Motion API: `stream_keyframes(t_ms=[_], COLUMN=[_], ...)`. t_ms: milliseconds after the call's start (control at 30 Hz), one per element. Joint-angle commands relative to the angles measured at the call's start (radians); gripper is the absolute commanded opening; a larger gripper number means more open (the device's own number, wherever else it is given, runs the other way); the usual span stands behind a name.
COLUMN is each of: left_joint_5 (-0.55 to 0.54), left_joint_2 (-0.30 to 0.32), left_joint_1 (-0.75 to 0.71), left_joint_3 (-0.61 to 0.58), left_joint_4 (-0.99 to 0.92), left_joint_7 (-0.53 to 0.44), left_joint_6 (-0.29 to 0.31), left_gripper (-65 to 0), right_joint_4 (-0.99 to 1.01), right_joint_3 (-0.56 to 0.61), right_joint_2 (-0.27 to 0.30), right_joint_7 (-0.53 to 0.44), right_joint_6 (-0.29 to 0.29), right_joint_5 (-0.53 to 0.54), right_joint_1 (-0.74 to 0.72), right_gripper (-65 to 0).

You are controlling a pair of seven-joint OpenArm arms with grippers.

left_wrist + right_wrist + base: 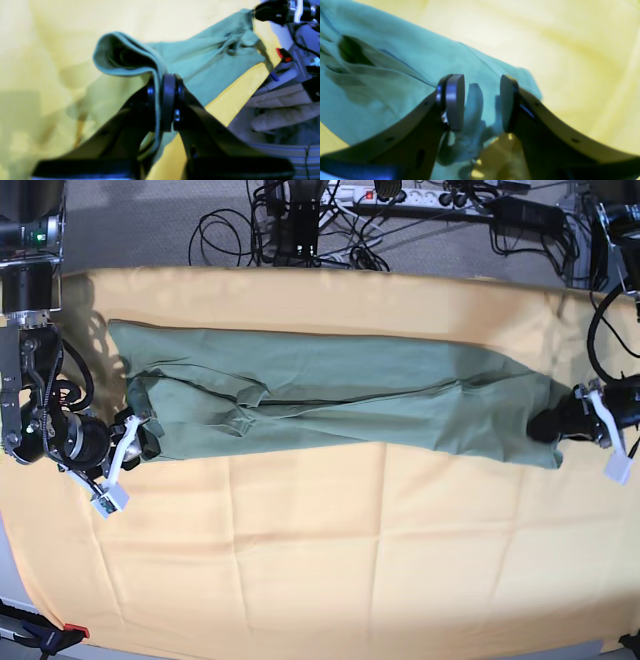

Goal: Fold the T-shirt properly

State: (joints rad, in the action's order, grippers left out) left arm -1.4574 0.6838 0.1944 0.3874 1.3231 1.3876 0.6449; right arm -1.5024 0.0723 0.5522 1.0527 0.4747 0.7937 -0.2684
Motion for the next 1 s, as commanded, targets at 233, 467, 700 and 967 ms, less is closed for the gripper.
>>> stream_keyframes(t_ms=[233,467,700,967], left_joint_5=[-0.026,-0.026,-0.026,-0.026], left_joint_2=[-0.075,-0.204,-0.323,-0.439], left_joint_1=[0.02,0.019,0.019,0.019], left_joint_3=[0.007,-0.001,-0.06,-0.086], left_joint_4=[0.135,0.134,0.133,0.128], left_joint_7=[-0.004,-0.003,-0.014,-0.019], left_joint_6=[0.018,0.029,0.053,0.053], left_gripper=[-65.0,-65.0,-65.0,-65.0], right_joint_4=[-0.012,-0.012,-0.012,-0.012], right_joint_3=[-0.008,-0.008,-0.008,-0.008], right_joint_2=[-0.003,-0.003,-0.003,-0.003], right_joint_7=[-0.021,-0.021,-0.021,-0.021], right_joint_6=[0.005,0.005,0.005,0.005], right_joint_5=[0.006,-0.02,-0.032,-0.035], right_joint_1=[-0.027,-0.027,-0.027,-0.024], right_gripper=[-38.8,-38.7,-38.8,-38.8])
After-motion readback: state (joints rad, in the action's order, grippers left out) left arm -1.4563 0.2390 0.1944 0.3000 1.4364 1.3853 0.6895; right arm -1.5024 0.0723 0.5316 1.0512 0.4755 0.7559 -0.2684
